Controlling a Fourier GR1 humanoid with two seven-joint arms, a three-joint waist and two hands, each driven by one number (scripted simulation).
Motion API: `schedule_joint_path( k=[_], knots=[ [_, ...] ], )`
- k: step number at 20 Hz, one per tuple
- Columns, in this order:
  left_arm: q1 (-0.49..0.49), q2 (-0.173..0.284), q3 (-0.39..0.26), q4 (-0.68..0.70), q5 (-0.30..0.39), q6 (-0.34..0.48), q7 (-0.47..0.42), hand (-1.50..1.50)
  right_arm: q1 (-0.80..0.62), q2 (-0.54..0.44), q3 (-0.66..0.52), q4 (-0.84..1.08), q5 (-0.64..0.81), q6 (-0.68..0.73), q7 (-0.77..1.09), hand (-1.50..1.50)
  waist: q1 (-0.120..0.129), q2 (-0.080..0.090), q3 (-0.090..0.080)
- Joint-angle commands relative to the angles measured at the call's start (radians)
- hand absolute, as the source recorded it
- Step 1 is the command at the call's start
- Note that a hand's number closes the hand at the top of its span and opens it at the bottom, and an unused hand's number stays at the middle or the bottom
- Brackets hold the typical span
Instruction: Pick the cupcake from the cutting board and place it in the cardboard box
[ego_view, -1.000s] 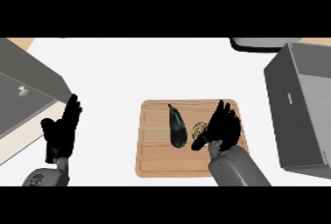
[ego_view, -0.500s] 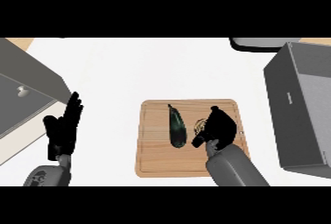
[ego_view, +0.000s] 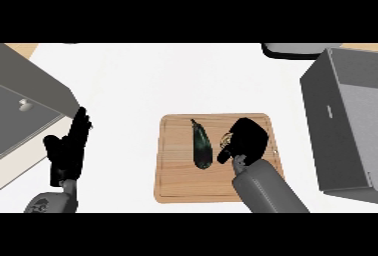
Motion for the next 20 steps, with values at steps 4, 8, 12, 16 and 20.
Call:
schedule_joint_path(
  k=[4, 8, 12, 16, 20],
  knots=[
    [0.034, 0.042, 0.048, 0.001, 0.024, -0.034, -0.009, 0.00, 0.241, -0.140, 0.192, -0.220, -0.051, 0.101, -0.304, 1.50, -0.029, -0.013, 0.001],
    [0.010, 0.003, 0.028, 0.014, 0.002, 0.010, 0.004, 0.00, 0.328, -0.248, 0.416, -0.307, -0.037, 0.148, -0.554, 1.50, -0.049, -0.023, 0.000],
    [0.021, 0.012, 0.040, -0.001, 0.010, 0.013, 0.019, 0.00, 0.432, -0.522, 0.431, -0.505, -0.047, 0.087, -0.756, 1.50, -0.075, -0.025, 0.001],
    [0.050, 0.020, 0.054, 0.016, 0.014, 0.004, -0.013, 0.00, 0.538, -0.749, 0.379, -0.757, -0.072, -0.021, -0.876, 1.50, -0.092, -0.022, -0.001],
    [0.063, 0.032, 0.073, 0.002, 0.029, -0.006, -0.020, 0.00, 0.655, -0.934, 0.268, -0.989, -0.154, -0.104, -0.928, 1.50, -0.105, -0.023, -0.001]
  ],
)
